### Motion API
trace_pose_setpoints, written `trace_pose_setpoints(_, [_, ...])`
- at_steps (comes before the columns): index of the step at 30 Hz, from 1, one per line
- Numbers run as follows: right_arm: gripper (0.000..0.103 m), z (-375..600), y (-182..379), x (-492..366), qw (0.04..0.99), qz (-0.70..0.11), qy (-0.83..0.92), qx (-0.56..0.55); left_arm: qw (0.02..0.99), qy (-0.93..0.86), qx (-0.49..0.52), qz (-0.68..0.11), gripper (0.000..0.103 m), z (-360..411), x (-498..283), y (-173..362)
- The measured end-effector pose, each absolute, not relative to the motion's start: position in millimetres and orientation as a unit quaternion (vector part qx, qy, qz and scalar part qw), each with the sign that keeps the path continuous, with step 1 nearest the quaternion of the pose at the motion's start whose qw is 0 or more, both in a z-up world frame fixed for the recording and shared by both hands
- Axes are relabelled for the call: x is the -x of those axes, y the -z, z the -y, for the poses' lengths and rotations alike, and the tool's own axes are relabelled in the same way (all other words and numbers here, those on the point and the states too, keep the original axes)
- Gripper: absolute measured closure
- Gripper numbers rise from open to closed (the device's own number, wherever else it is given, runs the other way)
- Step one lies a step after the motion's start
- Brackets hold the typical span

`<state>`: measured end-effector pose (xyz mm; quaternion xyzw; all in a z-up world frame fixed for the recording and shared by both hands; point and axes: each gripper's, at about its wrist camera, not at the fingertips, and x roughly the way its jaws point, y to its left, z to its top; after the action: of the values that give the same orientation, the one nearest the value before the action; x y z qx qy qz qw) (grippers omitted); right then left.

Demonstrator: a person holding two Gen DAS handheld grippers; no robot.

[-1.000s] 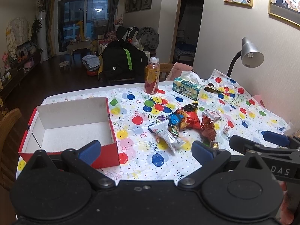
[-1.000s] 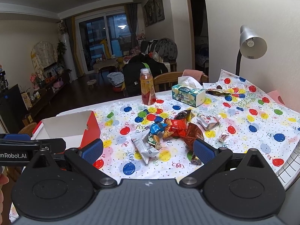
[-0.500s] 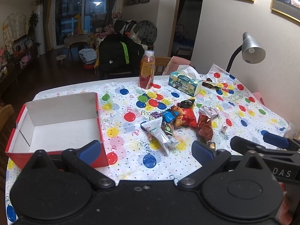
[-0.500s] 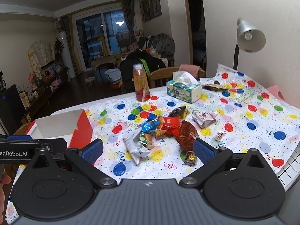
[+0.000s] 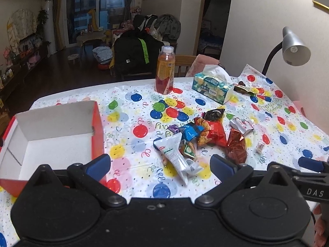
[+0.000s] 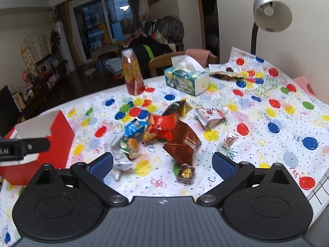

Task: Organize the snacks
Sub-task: 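Grasp the white squeeze pouch with the left tool while the right tool grasps the wrapped chocolate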

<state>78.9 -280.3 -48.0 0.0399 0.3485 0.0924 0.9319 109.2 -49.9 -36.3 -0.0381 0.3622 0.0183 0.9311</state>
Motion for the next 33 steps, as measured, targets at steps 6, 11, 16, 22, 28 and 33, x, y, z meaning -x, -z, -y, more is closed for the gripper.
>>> trace_pose_setpoints(6, [0.005, 291.0, 74.0, -109.2, 0.920, -0.379, -0.100, -0.017, 0.920, -0.015, 0.054, -0.389, 0.008, 55.1, -140.2, 58.4])
trace_pose_setpoints(11, [0.016, 296.8, 91.6, -130.8, 0.912, -0.394, -0.109, -0.005, 0.903, -0.019, 0.081, -0.422, 0.020, 54.2, -165.0, 82.4])
trace_pose_setpoints(16, [0.027, 300.2, 112.5, -148.8, 0.900, -0.420, -0.113, 0.003, 0.889, -0.018, 0.097, -0.446, 0.026, 55.4, -188.8, 101.2])
trace_pose_setpoints(22, [0.038, 299.2, 138.2, -164.6, 0.881, -0.458, -0.124, 0.006, 0.878, -0.009, 0.087, -0.471, 0.031, 63.8, -212.3, 120.9])
trace_pose_setpoints(28, [0.049, 300.1, 150.5, -175.9, 0.867, -0.481, -0.128, -0.017, 0.860, -0.008, 0.109, -0.498, 0.036, 63.0, -231.2, 139.1])
trace_pose_setpoints(33, [0.056, 300.5, 155.2, -182.5, 0.858, -0.494, -0.135, -0.030, 0.850, -0.013, 0.120, -0.513, 0.040, 59.6, -241.0, 150.4])
